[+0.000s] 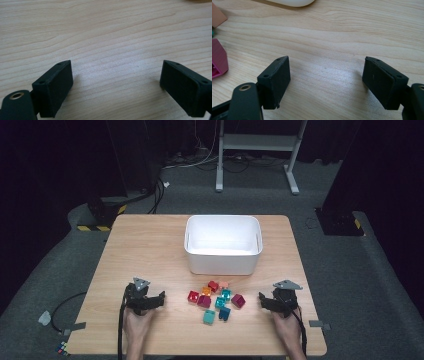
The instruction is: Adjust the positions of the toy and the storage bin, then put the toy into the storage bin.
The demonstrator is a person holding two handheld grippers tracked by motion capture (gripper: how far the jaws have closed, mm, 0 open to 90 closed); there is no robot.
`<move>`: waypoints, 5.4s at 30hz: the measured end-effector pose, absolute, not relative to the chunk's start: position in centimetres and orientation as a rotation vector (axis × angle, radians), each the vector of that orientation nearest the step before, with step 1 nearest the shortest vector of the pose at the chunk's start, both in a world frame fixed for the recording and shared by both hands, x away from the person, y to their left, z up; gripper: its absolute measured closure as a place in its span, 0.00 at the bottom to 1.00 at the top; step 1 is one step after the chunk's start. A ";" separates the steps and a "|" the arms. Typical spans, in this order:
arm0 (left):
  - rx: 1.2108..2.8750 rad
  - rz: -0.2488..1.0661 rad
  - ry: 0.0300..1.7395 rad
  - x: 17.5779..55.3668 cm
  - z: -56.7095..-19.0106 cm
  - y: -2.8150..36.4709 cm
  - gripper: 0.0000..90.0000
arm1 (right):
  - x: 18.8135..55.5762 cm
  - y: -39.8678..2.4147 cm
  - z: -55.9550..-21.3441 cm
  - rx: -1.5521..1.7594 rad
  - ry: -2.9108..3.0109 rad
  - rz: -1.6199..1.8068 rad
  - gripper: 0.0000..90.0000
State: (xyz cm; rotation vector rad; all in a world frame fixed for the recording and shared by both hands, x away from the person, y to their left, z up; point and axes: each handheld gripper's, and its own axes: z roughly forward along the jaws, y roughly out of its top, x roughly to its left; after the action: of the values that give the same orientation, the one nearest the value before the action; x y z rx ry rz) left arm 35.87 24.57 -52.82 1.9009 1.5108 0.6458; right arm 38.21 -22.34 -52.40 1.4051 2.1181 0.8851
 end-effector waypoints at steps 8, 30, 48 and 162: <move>1.897 0.641 1.504 35.6 -52.8 24.6 0.15 | 38.2 -22.3 -52.4 1.406 2.118 0.885 0.25; 1.892 0.649 1.507 35.5 -52.8 24.5 0.16 | 38.1 -22.3 -52.4 1.360 2.163 0.904 0.25; 1.890 0.648 1.510 35.5 -52.8 24.5 0.16 | 36.2 -20.7 -50.9 1.221 2.214 1.102 0.30; 1.891 0.648 1.509 35.5 -52.8 24.5 0.16 | 41.8 -18.7 -37.5 0.988 2.275 1.377 0.65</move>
State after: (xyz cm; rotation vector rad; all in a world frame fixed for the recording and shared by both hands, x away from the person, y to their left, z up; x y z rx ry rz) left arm 35.46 24.48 -52.81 1.8907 1.5093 0.6479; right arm 41.85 -18.68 -37.45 0.9884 2.2750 1.3774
